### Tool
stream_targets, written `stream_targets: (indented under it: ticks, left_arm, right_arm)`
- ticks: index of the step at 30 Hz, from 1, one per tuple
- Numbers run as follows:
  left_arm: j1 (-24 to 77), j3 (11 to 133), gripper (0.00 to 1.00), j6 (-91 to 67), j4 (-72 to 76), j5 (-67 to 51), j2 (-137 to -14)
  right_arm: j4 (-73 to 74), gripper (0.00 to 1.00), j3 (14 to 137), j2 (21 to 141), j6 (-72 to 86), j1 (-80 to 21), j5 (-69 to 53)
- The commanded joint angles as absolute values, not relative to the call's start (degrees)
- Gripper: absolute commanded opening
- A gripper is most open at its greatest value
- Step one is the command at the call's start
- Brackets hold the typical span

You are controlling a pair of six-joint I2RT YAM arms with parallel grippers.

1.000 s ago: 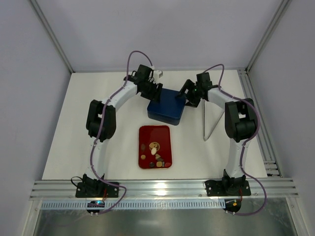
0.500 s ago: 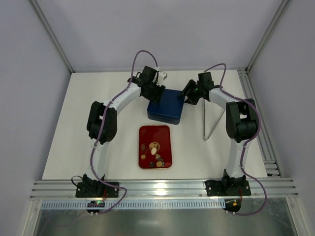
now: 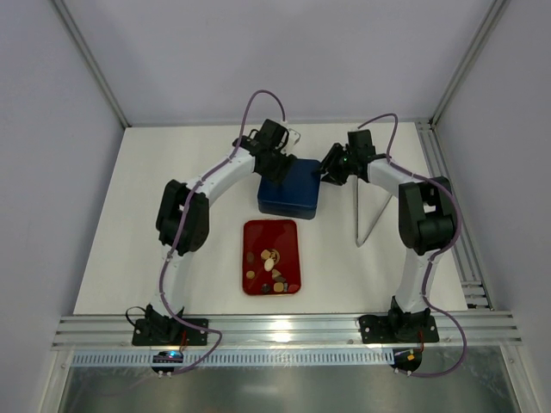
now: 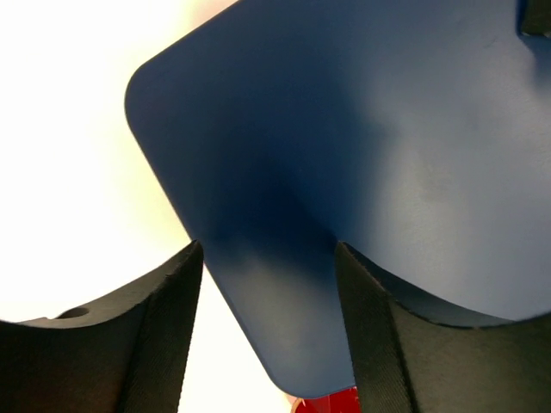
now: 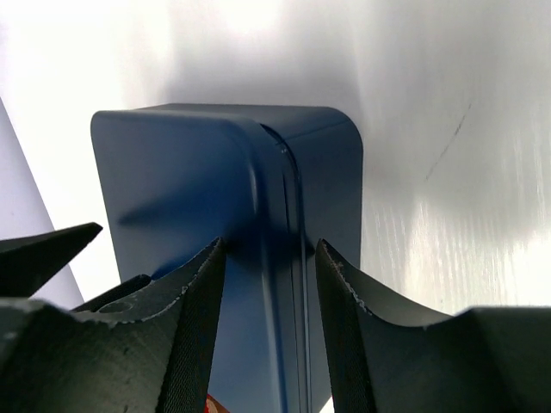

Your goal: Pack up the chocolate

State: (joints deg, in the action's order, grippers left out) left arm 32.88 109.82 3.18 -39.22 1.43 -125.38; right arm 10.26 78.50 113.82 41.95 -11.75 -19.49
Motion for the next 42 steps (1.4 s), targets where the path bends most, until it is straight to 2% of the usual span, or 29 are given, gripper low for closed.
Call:
stream_targets:
  ticks: [1,8,11,19,20,22,26,33,42]
  left_arm:
    - [33.31,111.18,0.63,2.29,-47.37,2.28,-127.35]
    - [32.61,113.81,0.73,0.79,-48.16,1.15,-126.3]
    - [31.82,114.08,0.76,0.18,-48.16,0.26,-125.6]
    - [26.55,110.57,0.81,-9.22,-43.87,-12.12,-121.47]
    - [25.15,109.26,0.83,-10.1,-43.07,-13.52,-120.94]
    - [23.74,108.55,0.92,-13.26,-40.88,-14.85,-120.41]
    - [20.57,109.86,0.93,-16.96,-38.15,-20.03,-121.73]
    - [17.23,111.18,0.91,-24.69,-31.29,-29.26,-127.26]
    - [16.52,109.69,0.9,-29.7,-23.57,-34.19,-130.17]
  right_arm:
    - [10.9,0.48,76.47,109.95,40.34,-12.57,-18.46]
    - [10.98,0.62,75.15,106.97,39.64,-12.57,-18.55]
    - [11.42,0.64,75.23,106.52,39.38,-12.57,-18.55]
    - [12.22,0.74,74.8,105.65,38.76,-12.57,-18.72]
    - [12.13,0.75,74.53,105.73,38.67,-12.57,-19.07]
    - [11.69,0.78,73.92,104.86,38.76,-12.48,-19.33]
    - [10.81,0.81,71.81,103.45,38.32,-12.57,-19.77]
    - [9.14,0.8,70.84,103.8,37.88,-13.36,-22.41]
    - [10.11,0.72,70.66,104.5,36.65,-14.33,-21.36]
